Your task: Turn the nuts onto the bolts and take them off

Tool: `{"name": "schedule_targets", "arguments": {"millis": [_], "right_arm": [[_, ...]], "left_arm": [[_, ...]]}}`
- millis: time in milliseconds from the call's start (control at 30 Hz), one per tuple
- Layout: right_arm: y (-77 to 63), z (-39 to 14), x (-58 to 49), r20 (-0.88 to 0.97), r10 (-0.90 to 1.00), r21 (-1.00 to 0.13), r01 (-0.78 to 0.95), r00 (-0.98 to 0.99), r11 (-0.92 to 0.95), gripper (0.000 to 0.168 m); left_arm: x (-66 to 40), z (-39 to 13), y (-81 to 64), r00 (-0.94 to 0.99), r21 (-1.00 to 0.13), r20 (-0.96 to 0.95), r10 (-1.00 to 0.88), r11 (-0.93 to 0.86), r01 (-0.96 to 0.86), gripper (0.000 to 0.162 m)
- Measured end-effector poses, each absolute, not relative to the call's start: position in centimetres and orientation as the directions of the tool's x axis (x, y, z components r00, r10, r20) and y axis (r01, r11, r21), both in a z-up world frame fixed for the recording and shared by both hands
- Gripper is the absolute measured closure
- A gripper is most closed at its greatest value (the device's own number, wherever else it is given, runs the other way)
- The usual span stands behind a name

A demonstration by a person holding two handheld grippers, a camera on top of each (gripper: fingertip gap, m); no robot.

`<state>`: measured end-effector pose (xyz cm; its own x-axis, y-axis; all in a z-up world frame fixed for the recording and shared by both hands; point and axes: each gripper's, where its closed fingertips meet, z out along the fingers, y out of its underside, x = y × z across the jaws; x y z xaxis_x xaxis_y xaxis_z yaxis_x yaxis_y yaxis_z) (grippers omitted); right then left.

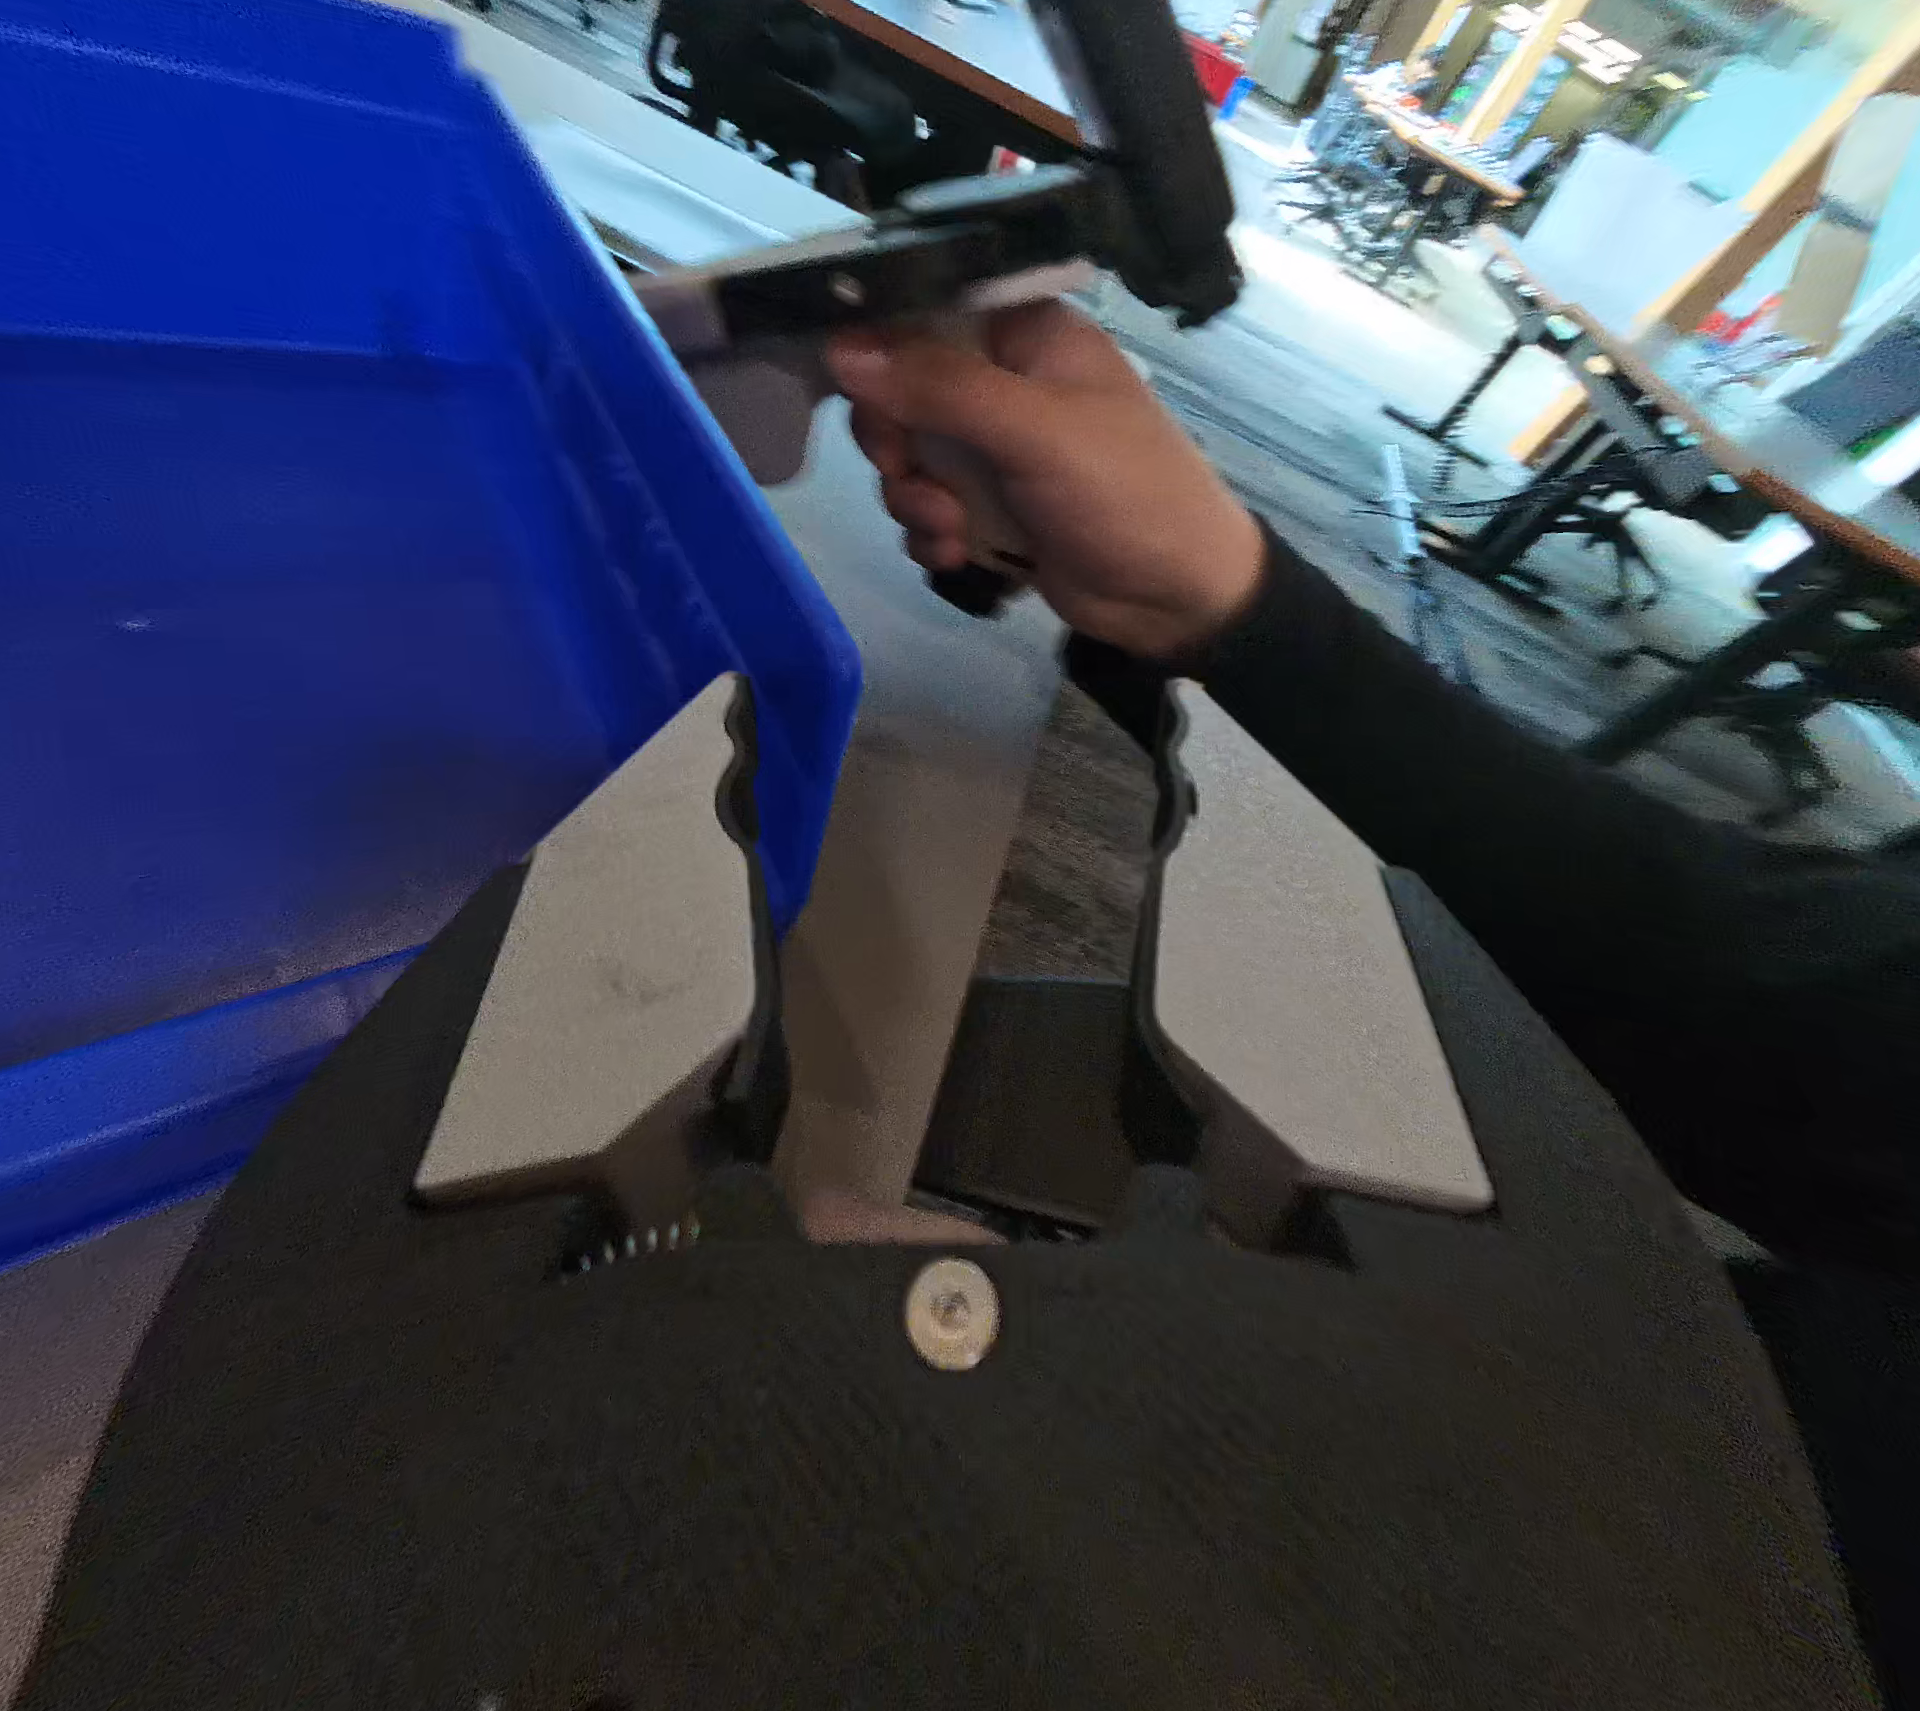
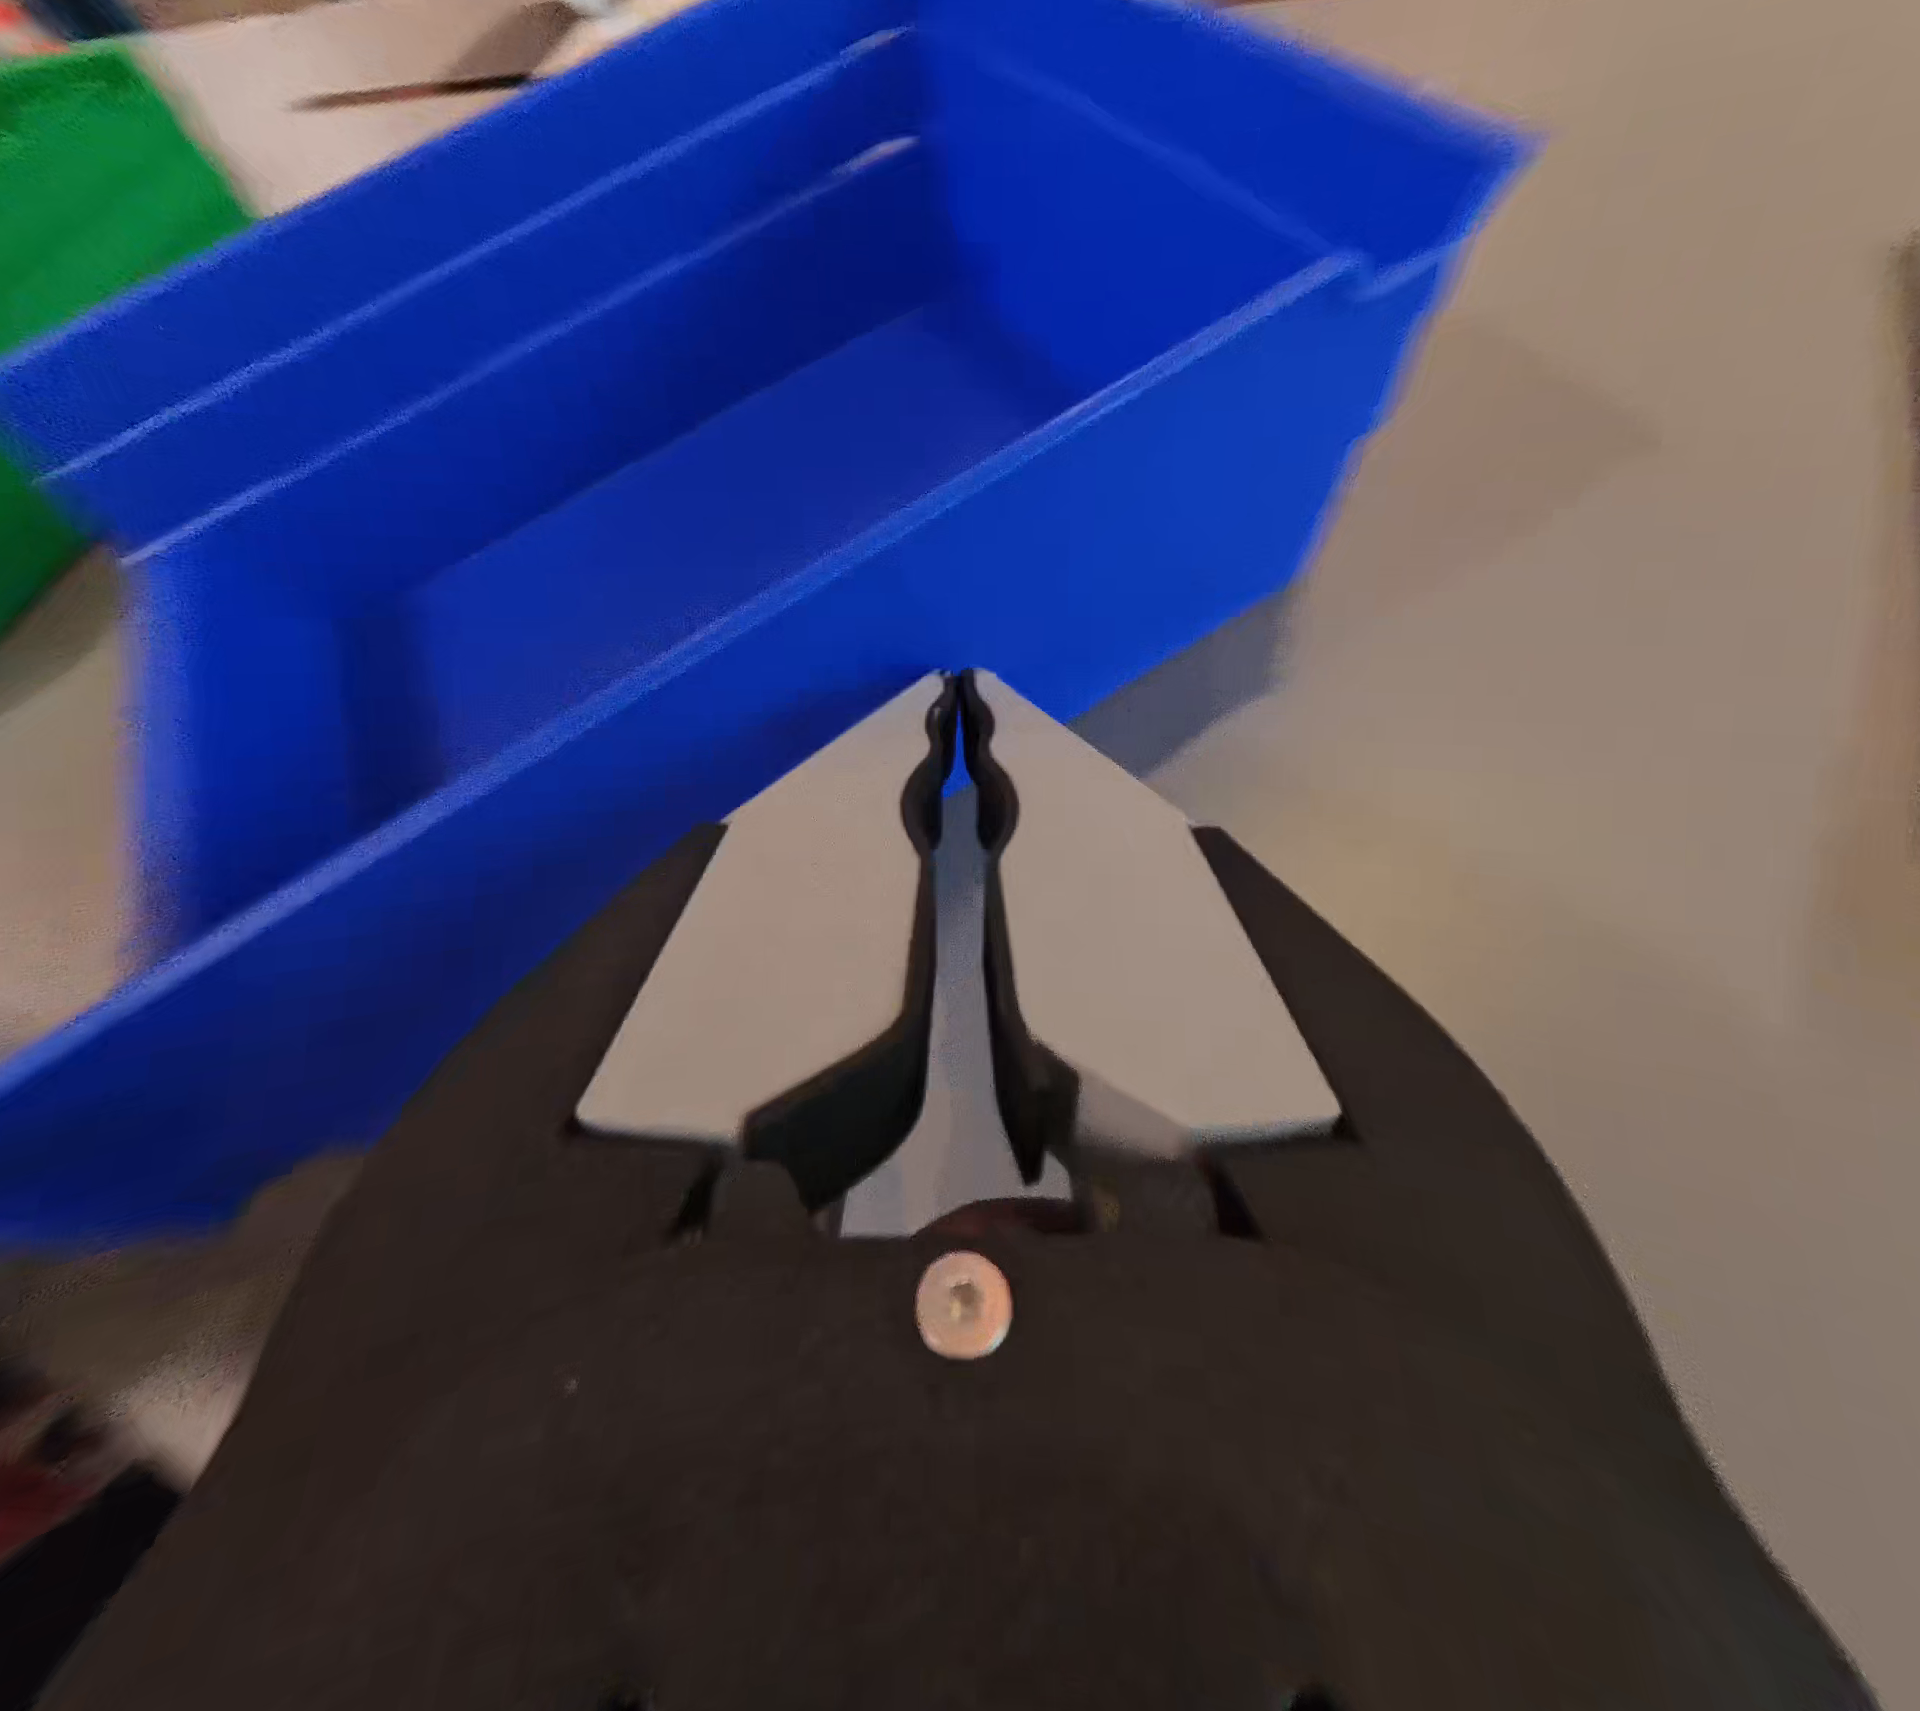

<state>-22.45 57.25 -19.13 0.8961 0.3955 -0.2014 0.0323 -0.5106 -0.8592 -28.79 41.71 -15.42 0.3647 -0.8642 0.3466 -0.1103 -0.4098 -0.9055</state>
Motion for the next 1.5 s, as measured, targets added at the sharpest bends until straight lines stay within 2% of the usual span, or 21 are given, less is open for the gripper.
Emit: {"name": "schedule_targets", "arguments": {"millis": [133, 200, 300, 400, 467, 533, 567, 600, 733, 833, 900, 967, 1000, 1067, 1133, 1233, 1267, 1333, 1367, 1433, 1500], "right_arm": [[63.9, -17.3, -21.9, -0.167, 0.38, -0.881, 0.036, 0.91, -0.472, 0.168], [67.6, -16.5, -22.1, -0.127, 0.414, -0.882, 0.088, 0.901, -0.463, 0.163], [69.8, -14.6, -22.0, -0.051, 0.419, -0.868, 0.167, 0.907, -0.468, 0.151], [66.6, -8.2, -24.8, 0.05, 0.507, -0.949, 0.199, 0.861, -0.244, 0.148], [62.3, -6.6, -28.6, 0.057, 0.63, -0.958, 0.221, 0.775, -0.184, 0.139], [56.7, -8.2, -33.0, 0.02, 0.78, -0.917, 0.322, 0.626, -0.235, 0.124], [54.1, -9.6, -34.5, 0.023, 0.824, -0.879, 0.404, 0.566, -0.254, 0.11], [52.0, -10.9, -35.5, 0.059, 0.848, -0.839, 0.486, 0.527, -0.243, 0.106], [47.6, -15.2, -38.3, 0.225, 0.863, -0.734, 0.661, 0.453, -0.156, 0.121], [47.6, -20.0, -37.6, 0.226, 0.867, -0.576, 0.779, 0.444, -0.249, 0.12], [48.6, -21.4, -36.7, 0.209, 0.858, -0.547, 0.783, 0.47, -0.296, 0.125], [49.8, -22.3, -34.5, 0.222, 0.835, -0.492, 0.797, 0.504, -0.351, 0.138], [50.1, -22.7, -33.3, 0.223, 0.829, -0.458, 0.806, 0.512, -0.375, 0.132], [51.4, -23.0, -31.1, 0.231, 0.816, -0.441, 0.804, 0.53, -0.398, 0.122], [53.6, -22.9, -28.3, 0.237, 0.765, -0.445, 0.767, 0.598, -0.462, 0.11], [55.6, -22.6, -25.5, 0.254, 0.716, -0.471, 0.73, 0.651, -0.496, 0.108], [55.6, -22.2, -25.7, 0.241, 0.72, -0.502, 0.719, 0.65, -0.481, 0.11], [54.3, -21.1, -27.9, 0.161, 0.777, -0.594, 0.689, 0.608, -0.416, 0.113], [53.5, -20.3, -29.4, 0.127, 0.809, -0.646, 0.667, 0.574, -0.372, 0.114], [51.8, -19.4, -32.1, 0.064, 0.864, -0.705, 0.635, 0.5, -0.316, 0.115], [50.6, -19.5, -34.3, 0.016, 0.897, -0.715, 0.633, 0.441, -0.298, 0.111]], "left_arm": [[-29.9, -14.0, 38.7, 0.19, -0.896, 0.402, -0.896, -0.428, -0.123, 0.103], [-30.3, -13.3, 37.3, 0.112, -0.888, 0.433, -0.895, -0.444, -0.116, 0.103], [-32.7, -12.7, 37.7, 0.175, -0.903, 0.398, -0.901, -0.418, -0.1, 0.104], [-38.0, -12.6, 38.8, 0.32, -0.936, 0.246, -0.915, -0.31, -0.167, 0.103], [-42.5, -12.9, 39.5, 0.42, -0.937, 0.114, -0.901, -0.238, -0.257, 0.102], [-46.9, -13.1, 39.6, 0.476, -0.918, 0.024, -0.879, -0.208, -0.337, 0.102], [-49.0, -13.2, 39.5, 0.499, -0.904, -0.005, -0.866, -0.21, -0.373, 0.103], [-51.3, -13.5, 39.7, 0.533, -0.886, -0.041, -0.845, -0.216, -0.41, 0.103], [-61.1, -15.4, 42.5, 0.675, -0.764, -0.255, -0.692, -0.283, -0.579, 0.103], [-65.5, -17.8, 43.7, 0.664, -0.669, -0.322, -0.675, -0.334, -0.664, 0.1], [-68.0, -19.3, 45.3, 0.683, -0.632, -0.367, -0.631, -0.369, -0.681, 0.106], [-69.2, -21.4, 45.6, 0.691, -0.583, -0.321, -0.647, -0.44, -0.683, 0.098], [-69.6, -22.2, 45.7, 0.691, -0.569, -0.302, -0.657, -0.457, -0.683, 0.097], [-70.6, -22.8, 46.3, 0.695, -0.555, -0.304, -0.651, -0.472, -0.685, 0.083], [-71.4, -22.9, 46.5, 0.718, -0.55, -0.269, -0.642, -0.51, -0.662, 0.076], [-73.2, -22.9, 47.1, 0.753, -0.543, -0.258, -0.605, -0.554, -0.631, 0.071], [-73.6, -22.9, 47.2, 0.761, -0.545, -0.259, -0.594, -0.561, -0.623, 0.073], [-72.7, -22.6, 46.8, 0.739, -0.561, -0.255, -0.624, -0.527, -0.638, 0.094], [-71.4, -22.1, 46.5, 0.723, -0.594, -0.24, -0.647, -0.491, -0.637, 0.098], [-68.5, -21.0, 46.5, 0.696, -0.649, -0.219, -0.684, -0.431, -0.627, 0.101], [-66.8, -20.8, 47.2, 0.675, -0.644, -0.242, -0.697, -0.406, -0.649, 0.098]]}}
